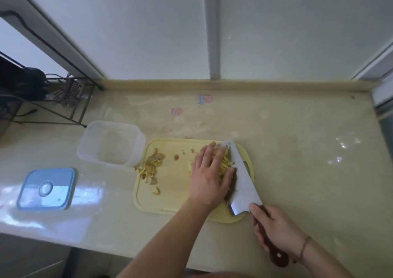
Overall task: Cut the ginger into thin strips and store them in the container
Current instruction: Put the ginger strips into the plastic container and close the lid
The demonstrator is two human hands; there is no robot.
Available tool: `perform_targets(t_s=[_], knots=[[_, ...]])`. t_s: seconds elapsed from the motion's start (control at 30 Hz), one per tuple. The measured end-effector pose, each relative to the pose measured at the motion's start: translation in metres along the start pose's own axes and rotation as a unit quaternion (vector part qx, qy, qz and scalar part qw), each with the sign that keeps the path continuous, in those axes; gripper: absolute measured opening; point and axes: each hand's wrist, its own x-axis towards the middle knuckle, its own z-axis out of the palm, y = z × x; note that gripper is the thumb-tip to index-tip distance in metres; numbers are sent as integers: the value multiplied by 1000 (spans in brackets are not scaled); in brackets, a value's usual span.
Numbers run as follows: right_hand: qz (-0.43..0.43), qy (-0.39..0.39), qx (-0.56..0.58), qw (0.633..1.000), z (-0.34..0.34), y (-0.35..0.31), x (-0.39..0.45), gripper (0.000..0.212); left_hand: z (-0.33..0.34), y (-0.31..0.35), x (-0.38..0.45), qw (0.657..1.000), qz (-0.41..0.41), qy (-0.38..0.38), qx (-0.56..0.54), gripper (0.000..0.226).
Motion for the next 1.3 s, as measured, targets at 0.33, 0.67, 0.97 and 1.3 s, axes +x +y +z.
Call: perform_targets(t_s=[0.33, 0.67, 0.97, 1.3], knots=[[-3, -9, 45, 999, -5, -2, -10, 40, 0, 10, 9, 997, 48, 67, 15, 49], [-13, -14, 82, 996, -9, -15, -20, 46, -3, 18, 13, 998, 40, 55, -7, 48], [-30, -84, 70, 994, 34, -84, -15, 43, -83, -11, 24, 991, 7, 135, -24, 47], [-47, -173, -21, 984, 130, -172, 49, 36, -170, -119, 35, 961, -107, 256, -4, 49]])
